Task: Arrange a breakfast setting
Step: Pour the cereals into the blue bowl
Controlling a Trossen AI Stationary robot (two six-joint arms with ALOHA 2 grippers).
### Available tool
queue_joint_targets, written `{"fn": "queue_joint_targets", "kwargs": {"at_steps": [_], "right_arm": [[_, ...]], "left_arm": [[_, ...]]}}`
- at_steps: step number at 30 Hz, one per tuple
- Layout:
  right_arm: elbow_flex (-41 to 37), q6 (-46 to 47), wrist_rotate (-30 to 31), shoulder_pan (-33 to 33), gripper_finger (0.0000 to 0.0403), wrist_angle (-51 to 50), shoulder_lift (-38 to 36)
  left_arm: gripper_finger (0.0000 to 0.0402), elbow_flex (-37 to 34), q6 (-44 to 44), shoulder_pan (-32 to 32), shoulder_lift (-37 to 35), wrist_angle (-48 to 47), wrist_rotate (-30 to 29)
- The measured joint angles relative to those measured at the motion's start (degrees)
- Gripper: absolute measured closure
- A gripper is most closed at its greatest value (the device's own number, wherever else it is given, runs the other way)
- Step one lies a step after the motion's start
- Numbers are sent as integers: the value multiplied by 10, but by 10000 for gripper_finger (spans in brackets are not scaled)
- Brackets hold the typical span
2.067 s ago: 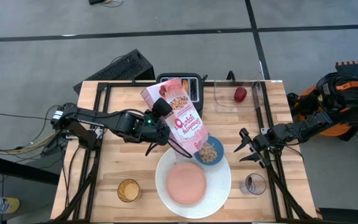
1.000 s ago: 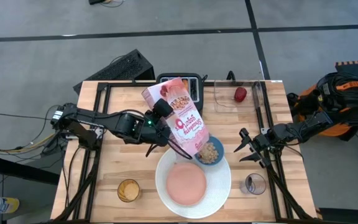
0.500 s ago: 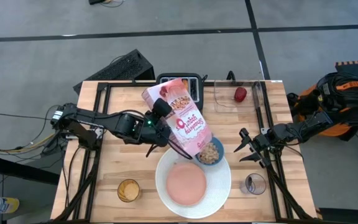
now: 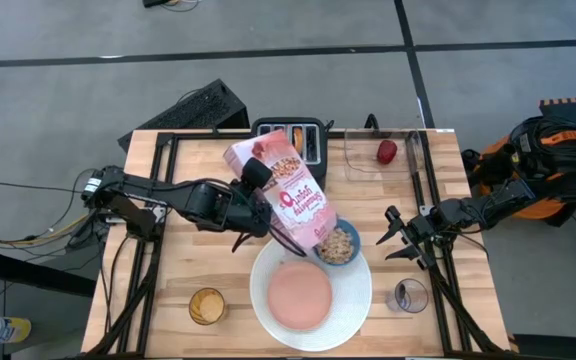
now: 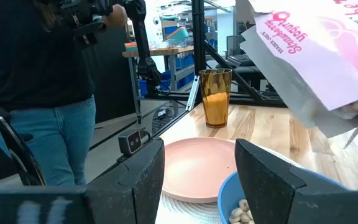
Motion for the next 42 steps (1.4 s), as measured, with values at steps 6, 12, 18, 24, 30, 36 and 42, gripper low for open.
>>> {"fn": "queue_joint_targets", "kwargs": {"at_steps": [6,12,18,24,30,36,42], "right_arm": [[0,0,0,0,186,0,0],[0,0,0,0,186,0,0],[0,0,0,0,186,0,0],[0,0,0,0,186,0,0],[0,0,0,0,186,0,0],[0,0,0,0,186,0,0],[0,0,0,0,186,0,0]], "left_arm": [[255,0,-39,0,0,-23,8],[255,0,-64,1,0,-28,34],[255,0,-81,0,0,-29,52],[255,0,-105,0,0,-40,56],[255,0,-134,0,0,-40,68],[255,3,-170,1,-6,-45,86],[255,30,-213,1,-8,-64,97]]}}
